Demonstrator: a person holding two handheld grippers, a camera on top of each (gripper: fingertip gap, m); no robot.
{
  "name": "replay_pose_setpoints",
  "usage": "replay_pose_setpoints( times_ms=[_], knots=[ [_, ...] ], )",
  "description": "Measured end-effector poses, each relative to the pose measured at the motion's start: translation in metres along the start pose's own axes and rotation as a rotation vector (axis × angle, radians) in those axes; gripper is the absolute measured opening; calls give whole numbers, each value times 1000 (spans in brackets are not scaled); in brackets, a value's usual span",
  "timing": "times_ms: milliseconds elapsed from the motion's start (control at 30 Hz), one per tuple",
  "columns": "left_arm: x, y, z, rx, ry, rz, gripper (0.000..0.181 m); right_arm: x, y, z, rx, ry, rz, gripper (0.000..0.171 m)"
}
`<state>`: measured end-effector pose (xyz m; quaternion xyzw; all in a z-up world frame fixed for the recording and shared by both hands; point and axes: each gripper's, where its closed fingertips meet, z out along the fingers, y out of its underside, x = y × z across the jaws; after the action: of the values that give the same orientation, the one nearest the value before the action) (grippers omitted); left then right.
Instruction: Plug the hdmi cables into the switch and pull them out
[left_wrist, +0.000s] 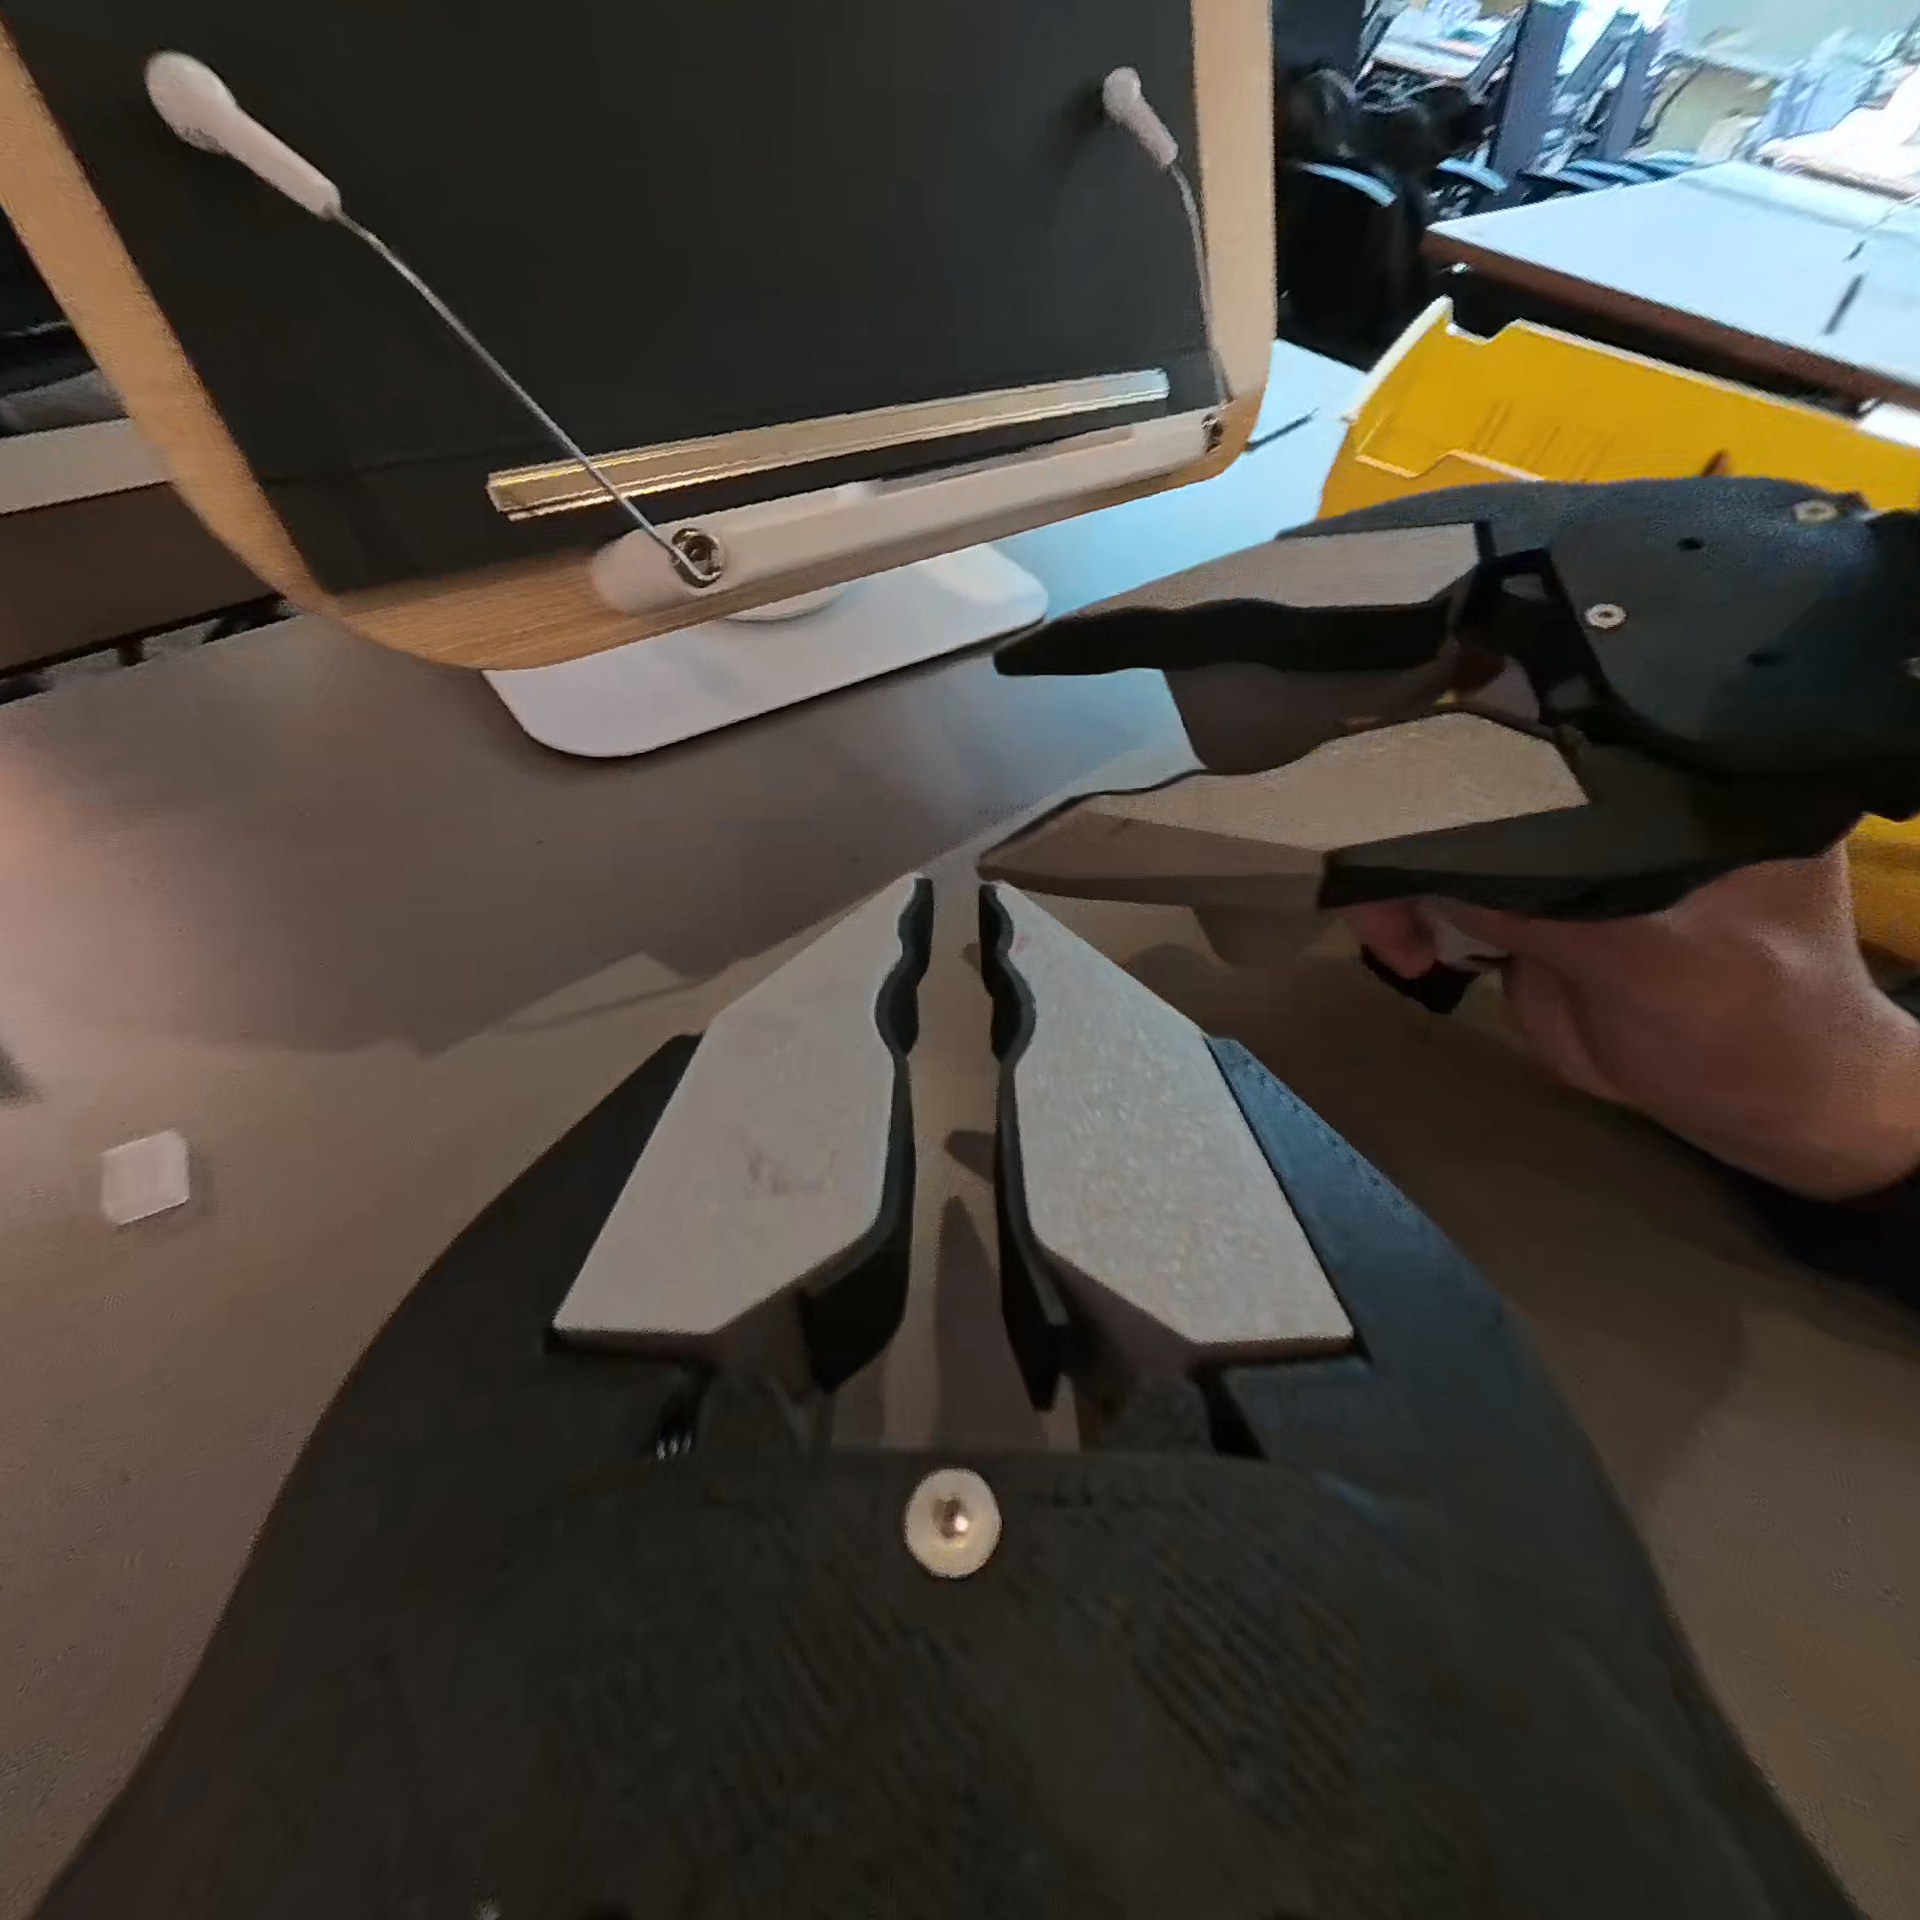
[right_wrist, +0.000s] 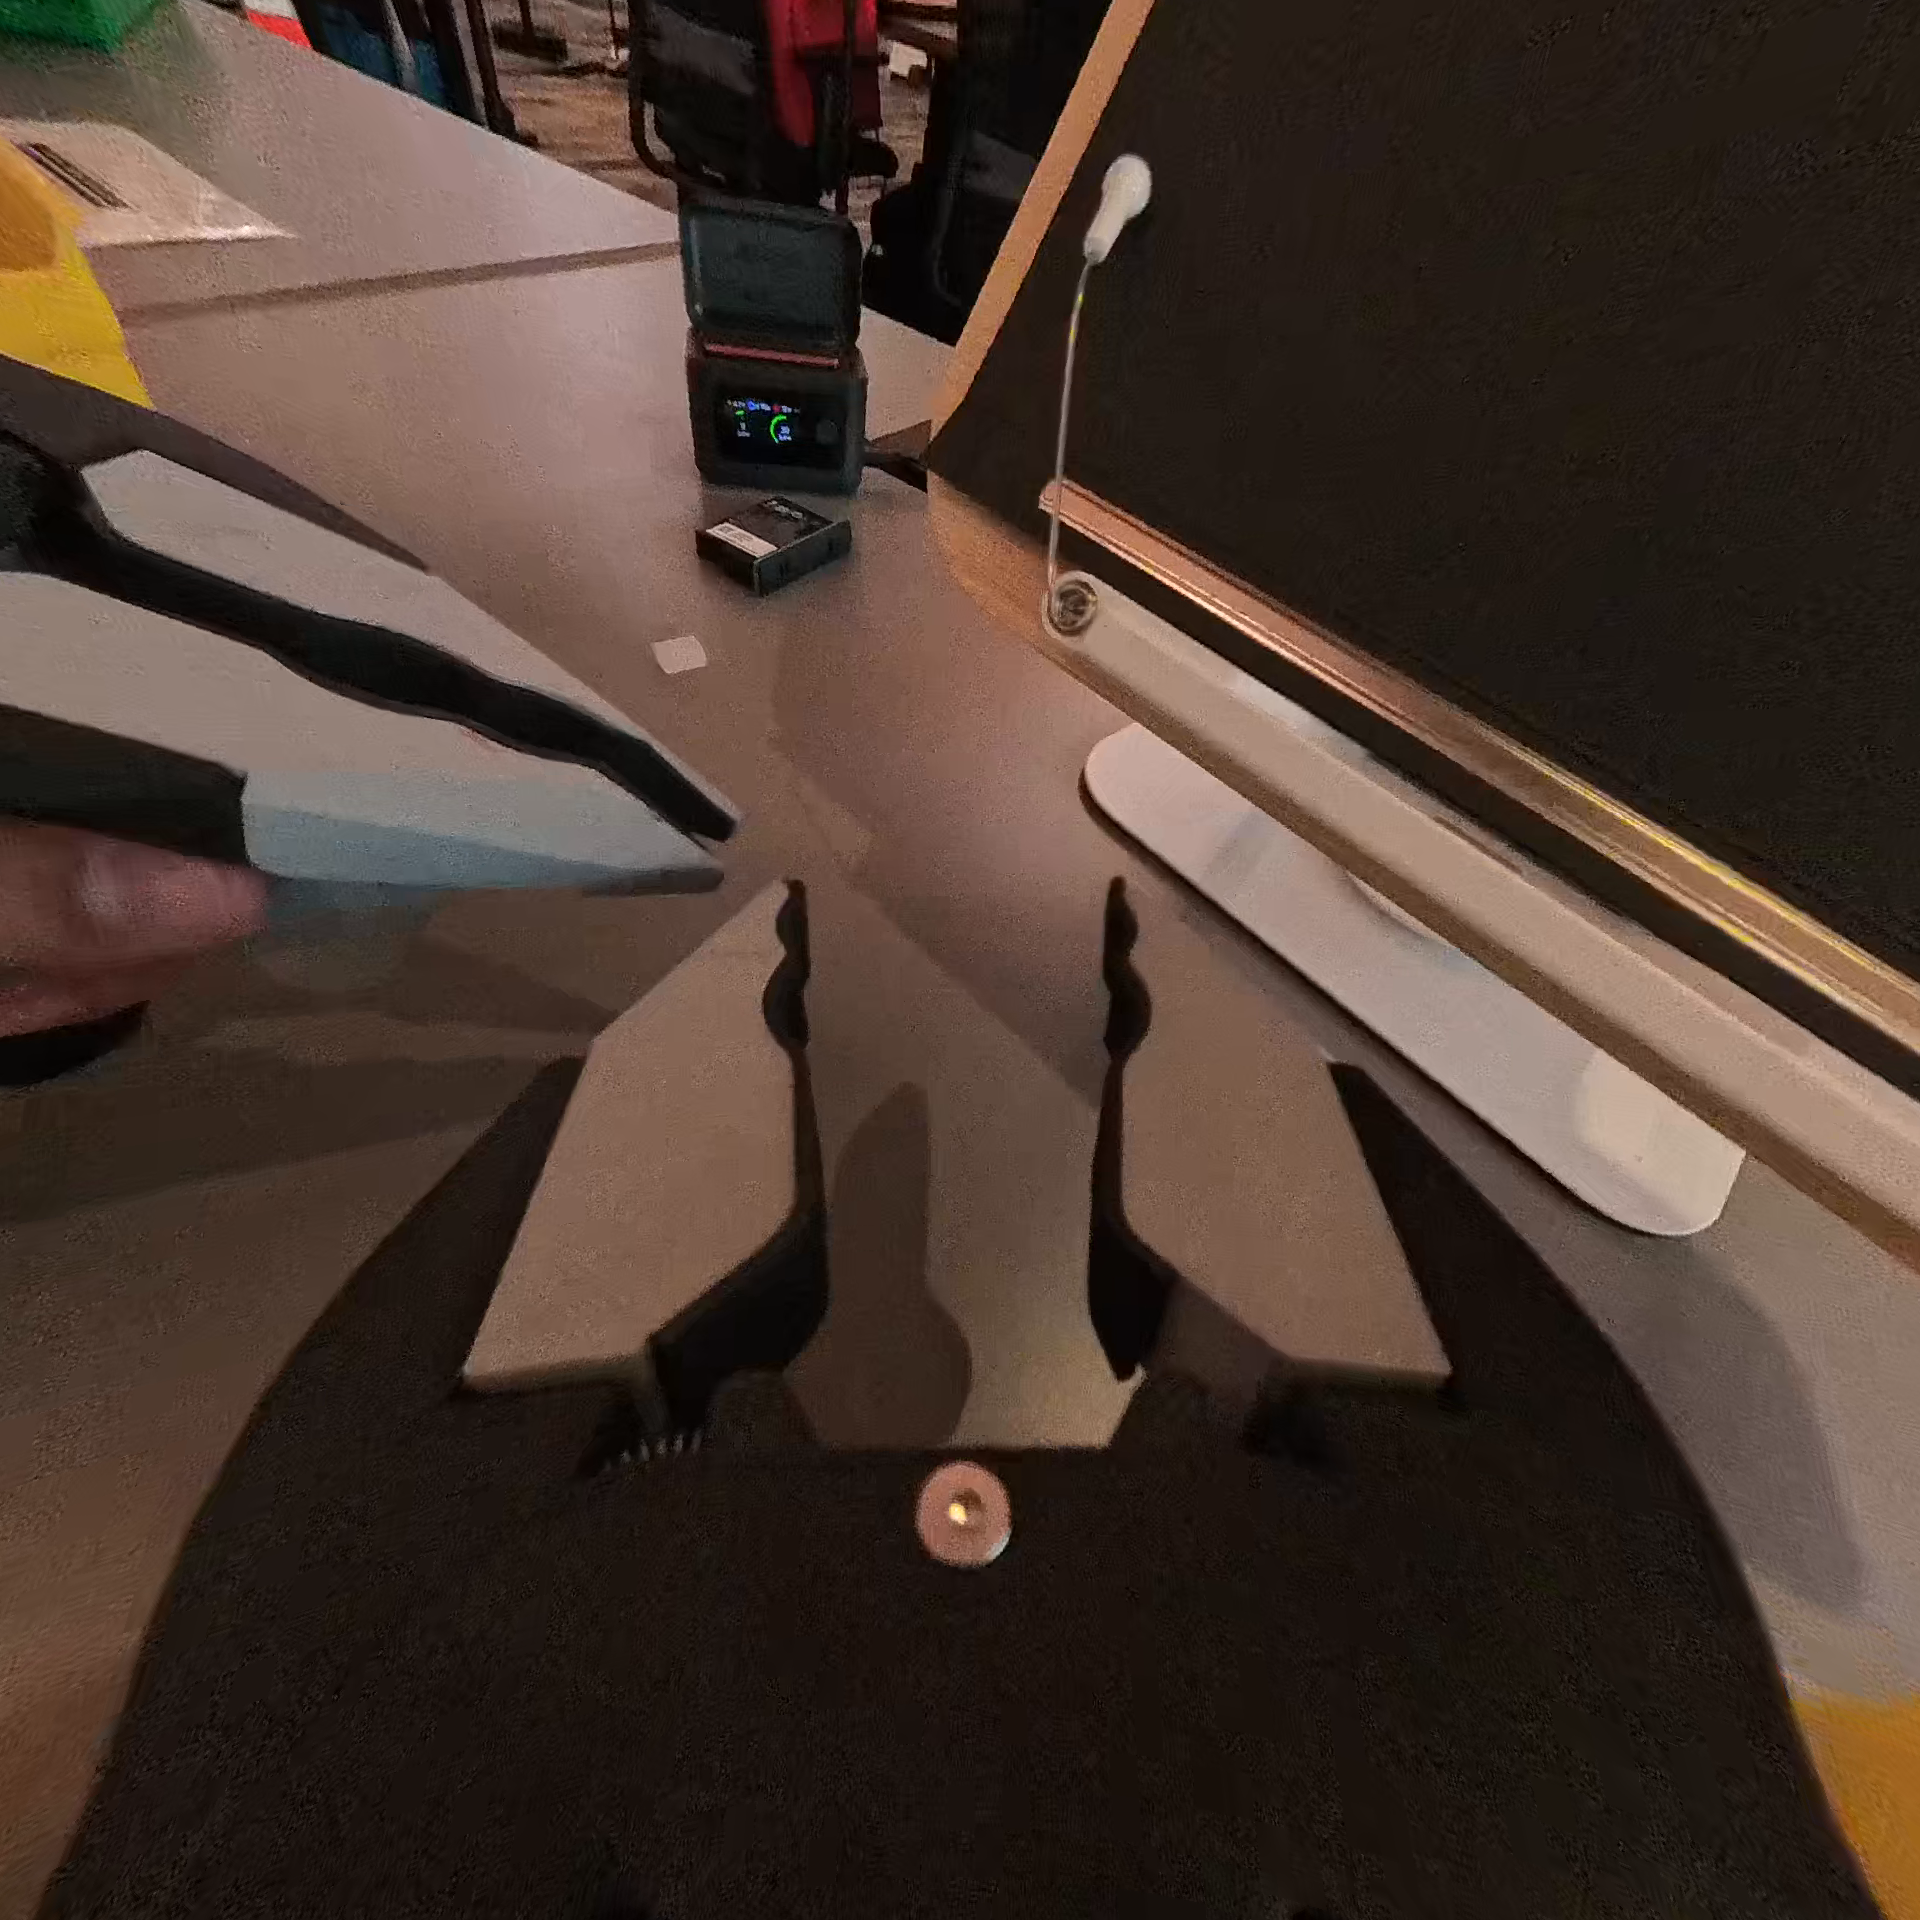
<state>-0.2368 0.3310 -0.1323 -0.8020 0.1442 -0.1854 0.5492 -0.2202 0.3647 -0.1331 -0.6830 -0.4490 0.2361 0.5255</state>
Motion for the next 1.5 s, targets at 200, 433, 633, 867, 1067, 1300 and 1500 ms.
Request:
replay_pose_setpoints(
  times_ms=[200, 433, 633, 867, 1067, 1300, 1500],
  knots=[
    [-9, 9, 8, -35, -46, 14, 8, -11, 9, 12, -42, -75, -23, 45],
    [-13, 10, 12, -31, -70, 22, 9, -6, 9, 12, -28, -120, 101, 52],
    [-14, 9, 12, -27, -73, 18, 10, -4, 8, 15, -27, -130, 111, 53],
    [-15, 10, 13, -39, -75, 37, 10, -6, 3, 15, -1, -138, 104, 48],
    [-10, 11, 15, -50, -77, 75, 9, -5, 3, 13, 7, -143, 123, 48],
    [-9, 14, 17, -73, -94, 113, 9, -5, 4, 12, 7, -149, 136, 48],
    [-9, 14, 16, -68, -97, 114, 9, -9, 4, 12, 2, -166, 135, 48]
  ],
)
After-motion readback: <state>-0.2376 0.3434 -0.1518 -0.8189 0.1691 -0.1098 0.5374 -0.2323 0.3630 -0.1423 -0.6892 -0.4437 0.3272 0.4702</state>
